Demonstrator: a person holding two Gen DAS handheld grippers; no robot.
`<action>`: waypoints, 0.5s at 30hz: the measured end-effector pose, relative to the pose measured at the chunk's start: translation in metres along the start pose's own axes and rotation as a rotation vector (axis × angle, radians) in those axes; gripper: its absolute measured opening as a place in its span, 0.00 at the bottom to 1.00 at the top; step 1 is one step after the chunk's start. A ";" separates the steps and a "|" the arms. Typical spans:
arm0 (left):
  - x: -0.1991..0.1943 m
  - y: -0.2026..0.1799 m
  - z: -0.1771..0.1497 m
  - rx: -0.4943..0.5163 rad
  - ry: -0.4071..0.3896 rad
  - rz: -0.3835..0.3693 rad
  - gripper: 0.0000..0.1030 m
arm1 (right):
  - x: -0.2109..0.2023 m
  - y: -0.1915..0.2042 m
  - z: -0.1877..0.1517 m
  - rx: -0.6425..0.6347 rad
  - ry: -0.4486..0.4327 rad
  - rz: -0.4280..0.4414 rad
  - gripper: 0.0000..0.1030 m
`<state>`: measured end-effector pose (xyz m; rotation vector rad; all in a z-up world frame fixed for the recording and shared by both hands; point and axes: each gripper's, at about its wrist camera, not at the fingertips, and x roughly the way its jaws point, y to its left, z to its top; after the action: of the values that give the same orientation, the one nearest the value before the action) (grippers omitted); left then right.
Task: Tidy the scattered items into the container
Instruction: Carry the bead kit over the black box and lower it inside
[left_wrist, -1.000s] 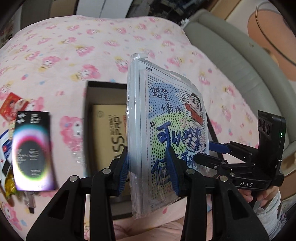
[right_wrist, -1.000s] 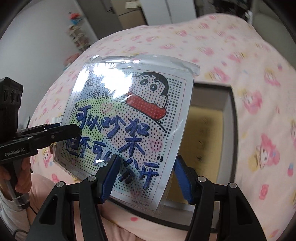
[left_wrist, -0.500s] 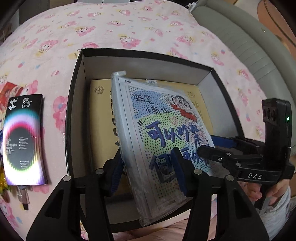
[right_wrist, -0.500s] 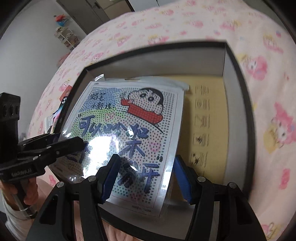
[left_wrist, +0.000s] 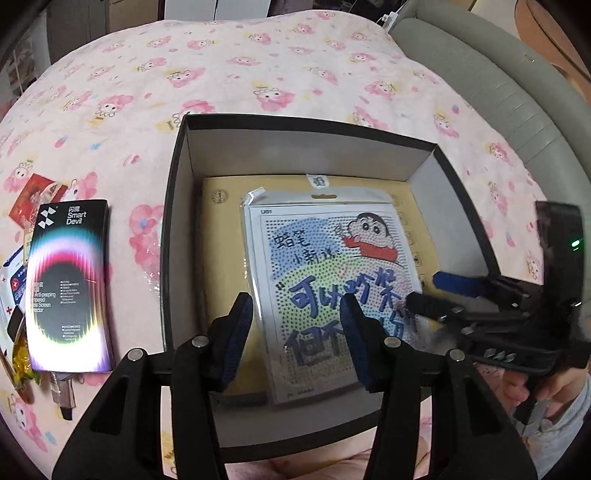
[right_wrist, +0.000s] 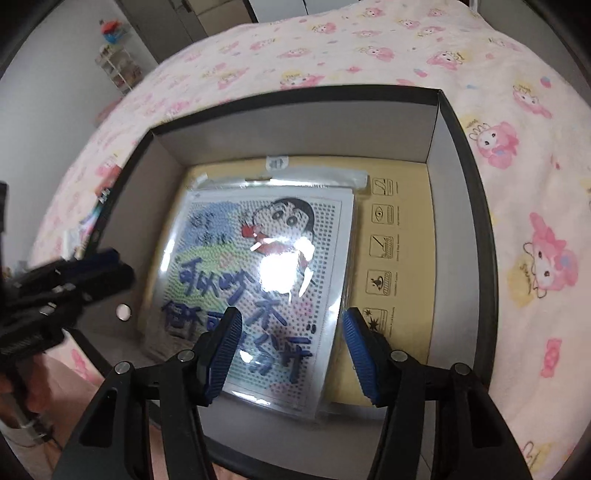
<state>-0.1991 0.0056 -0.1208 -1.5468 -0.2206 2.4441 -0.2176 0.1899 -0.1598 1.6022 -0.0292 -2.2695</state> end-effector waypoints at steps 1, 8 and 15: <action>0.000 0.000 0.000 0.000 -0.001 0.001 0.48 | 0.003 -0.001 0.000 0.002 0.013 -0.003 0.52; 0.003 0.002 0.003 -0.004 -0.004 0.002 0.48 | 0.016 -0.009 0.000 0.043 0.073 0.008 0.53; 0.005 -0.002 0.003 0.004 -0.003 -0.006 0.48 | 0.008 -0.010 -0.002 0.046 0.050 0.151 0.55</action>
<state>-0.2041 0.0086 -0.1233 -1.5387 -0.2202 2.4402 -0.2212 0.1973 -0.1704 1.6206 -0.1843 -2.1282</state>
